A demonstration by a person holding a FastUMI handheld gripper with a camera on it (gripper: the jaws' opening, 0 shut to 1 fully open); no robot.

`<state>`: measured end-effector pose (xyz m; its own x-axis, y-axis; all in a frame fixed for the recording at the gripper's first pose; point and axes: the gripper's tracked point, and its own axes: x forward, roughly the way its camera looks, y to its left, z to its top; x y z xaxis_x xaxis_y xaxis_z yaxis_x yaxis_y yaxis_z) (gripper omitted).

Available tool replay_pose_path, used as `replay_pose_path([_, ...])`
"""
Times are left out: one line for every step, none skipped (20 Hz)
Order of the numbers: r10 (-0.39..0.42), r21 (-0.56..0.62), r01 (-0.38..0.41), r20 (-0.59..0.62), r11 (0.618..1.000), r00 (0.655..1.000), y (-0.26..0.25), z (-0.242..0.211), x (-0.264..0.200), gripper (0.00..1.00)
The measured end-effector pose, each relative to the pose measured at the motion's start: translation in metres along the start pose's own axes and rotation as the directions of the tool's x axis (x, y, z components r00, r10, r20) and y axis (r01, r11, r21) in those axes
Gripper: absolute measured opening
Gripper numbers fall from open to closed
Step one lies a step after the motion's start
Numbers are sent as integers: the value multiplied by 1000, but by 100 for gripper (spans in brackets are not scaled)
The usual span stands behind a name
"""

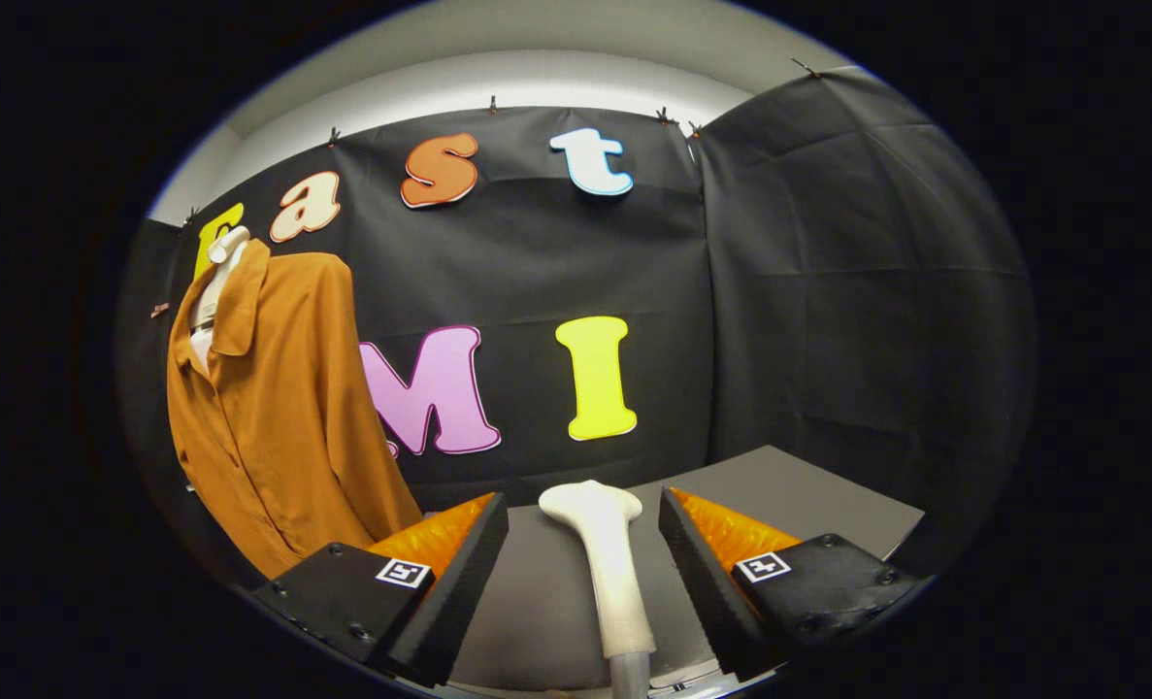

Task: Iron the clothes twice with a garment steamer, once on the left side and once on the right side.

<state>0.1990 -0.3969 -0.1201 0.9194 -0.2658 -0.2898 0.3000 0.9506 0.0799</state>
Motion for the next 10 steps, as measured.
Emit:
replay_pose_path([4,2,-4,-20,1000,1000,-2,-5,7,98])
replay_pose_path([4,-1,-4,-44,1000,999,-4,-10,12,98])
replay_pose_path([3,-6,-3,-70,1000,998,-8,-18,18,98])
replay_pose_path([0,-13,-2,-100,1000,995,-10,-24,24,98])
replay_pose_path([-1,-20,-2,-130,1000,991,-11,-31,31,98])
replay_pose_path([-4,-29,-1,-162,1000,987,-14,-39,37,99])
replay_pose_path([-8,-38,1,-196,999,981,-15,-46,41,99])
replay_pose_path([-13,-45,3,-231,999,973,-16,-54,46,98])
replay_pose_path([-20,-54,6,-266,999,964,-17,-63,50,99])
replay_pose_path([-26,-63,8,-296,998,955,-18,-70,53,99])
